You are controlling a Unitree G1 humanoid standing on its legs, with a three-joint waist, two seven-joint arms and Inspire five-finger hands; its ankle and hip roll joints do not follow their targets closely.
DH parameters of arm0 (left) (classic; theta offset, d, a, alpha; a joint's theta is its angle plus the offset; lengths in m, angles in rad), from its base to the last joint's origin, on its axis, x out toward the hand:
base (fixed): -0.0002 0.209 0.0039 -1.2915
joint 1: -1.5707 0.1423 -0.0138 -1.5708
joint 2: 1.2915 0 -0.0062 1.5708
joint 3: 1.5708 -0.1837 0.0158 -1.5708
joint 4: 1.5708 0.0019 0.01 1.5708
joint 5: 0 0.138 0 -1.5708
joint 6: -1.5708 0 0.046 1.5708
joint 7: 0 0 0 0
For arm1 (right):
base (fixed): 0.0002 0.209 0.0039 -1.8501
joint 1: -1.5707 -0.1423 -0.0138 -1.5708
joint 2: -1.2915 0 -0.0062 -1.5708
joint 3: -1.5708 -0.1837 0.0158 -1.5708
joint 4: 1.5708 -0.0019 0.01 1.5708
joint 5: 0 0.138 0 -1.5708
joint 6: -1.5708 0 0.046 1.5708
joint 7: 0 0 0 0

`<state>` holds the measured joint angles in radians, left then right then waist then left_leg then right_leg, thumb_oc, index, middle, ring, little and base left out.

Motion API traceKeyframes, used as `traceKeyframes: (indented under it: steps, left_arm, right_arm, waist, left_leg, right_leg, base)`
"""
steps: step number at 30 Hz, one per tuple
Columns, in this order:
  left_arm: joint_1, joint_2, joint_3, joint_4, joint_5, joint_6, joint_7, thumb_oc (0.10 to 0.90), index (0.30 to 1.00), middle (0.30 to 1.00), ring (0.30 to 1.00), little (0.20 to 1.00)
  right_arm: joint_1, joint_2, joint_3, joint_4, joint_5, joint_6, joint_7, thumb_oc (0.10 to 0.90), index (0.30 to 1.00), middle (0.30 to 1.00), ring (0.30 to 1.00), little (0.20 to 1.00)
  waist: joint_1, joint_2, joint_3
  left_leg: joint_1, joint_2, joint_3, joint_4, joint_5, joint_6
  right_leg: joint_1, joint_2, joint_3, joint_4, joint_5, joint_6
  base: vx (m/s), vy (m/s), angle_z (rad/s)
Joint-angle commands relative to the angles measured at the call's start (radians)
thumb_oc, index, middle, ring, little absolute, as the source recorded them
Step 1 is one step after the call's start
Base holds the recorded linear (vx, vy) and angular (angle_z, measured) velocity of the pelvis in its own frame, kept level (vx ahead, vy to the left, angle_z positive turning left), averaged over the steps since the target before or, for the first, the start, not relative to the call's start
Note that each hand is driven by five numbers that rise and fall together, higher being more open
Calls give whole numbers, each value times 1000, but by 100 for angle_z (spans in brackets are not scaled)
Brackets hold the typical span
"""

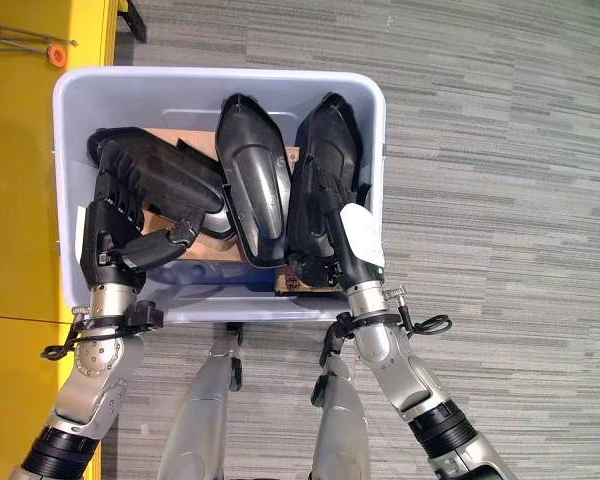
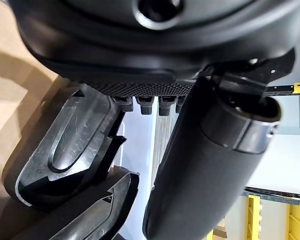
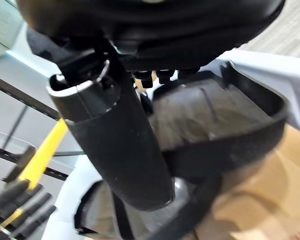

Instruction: Move parts from the plastic box to the shelf.

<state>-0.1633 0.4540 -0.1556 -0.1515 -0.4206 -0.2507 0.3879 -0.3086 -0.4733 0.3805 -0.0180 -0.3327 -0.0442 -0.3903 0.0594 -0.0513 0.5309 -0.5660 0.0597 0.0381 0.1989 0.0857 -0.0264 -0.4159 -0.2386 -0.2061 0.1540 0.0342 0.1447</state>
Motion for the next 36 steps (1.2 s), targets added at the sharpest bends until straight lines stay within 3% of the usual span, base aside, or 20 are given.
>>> traceKeyframes:
  steps: [1, 18, 19, 20, 21, 36]
  left_arm:
    - [-33, 12, 40, -178, 29, -129, 14, 900, 1000, 1000, 1000, 1000]
    - [-6, 19, 45, -192, 8, -124, 18, 900, 1000, 1000, 1000, 1000]
    - [-5, 18, 45, -192, 4, -125, 19, 900, 1000, 1000, 1000, 1000]
    - [-4, 19, 45, -193, 3, -126, 18, 900, 1000, 1000, 1000, 1000]
    - [-4, 21, 46, -194, 3, -125, 18, 900, 1000, 1000, 1000, 1000]
    - [-8, 22, 45, -187, 6, -127, 14, 900, 1000, 1000, 1000, 1000]
  right_arm:
    - [-57, 6, -12, -70, -18, -57, -72, 900, 1000, 1000, 1000, 1000]
    - [-29, 39, 4, 44, 23, -34, -77, 900, 1000, 1000, 1000, 1000]
    - [-29, 41, 7, 51, 23, -34, -76, 649, 649, 649, 649, 649]
    - [-32, 41, 10, 57, 21, -31, -77, 625, 616, 616, 616, 616]
    - [-34, 41, 11, 61, 17, -29, -75, 400, 300, 300, 300, 300]
    - [-18, 17, 18, 69, -31, -20, -67, 400, 300, 300, 300, 300]
  waist:
    - [-5, 23, -11]
    - [-16, 59, -11]
    - [-16, 60, -11]
    - [-15, 62, -11]
    - [-16, 62, -11]
    - [-18, 55, -11]
  left_leg:
    - [-4, -8, 40, 145, -186, 24]
    - [-115, -12, 35, 241, -214, 27]
    - [-117, -11, 34, 243, -213, 27]
    - [-117, -12, 36, 242, -213, 27]
    - [-119, -11, 35, 242, -213, 27]
    - [-63, -7, 35, 207, -201, 22]
  right_leg:
    - [5, -25, 57, 68, -17, -4]
    - [-136, -25, 84, 206, -70, -20]
    - [-139, -24, 83, 209, -72, -20]
    - [-141, -25, 83, 212, -73, -20]
    - [-145, -25, 83, 214, -74, -21]
    - [-102, -24, 73, 206, -74, -19]
  base:
    - [-4, 6, 6]
    - [-3, 5, 2]
    - [0, 0, 0]
    - [0, 0, 0]
    - [0, 0, 0]
    - [0, 0, 0]
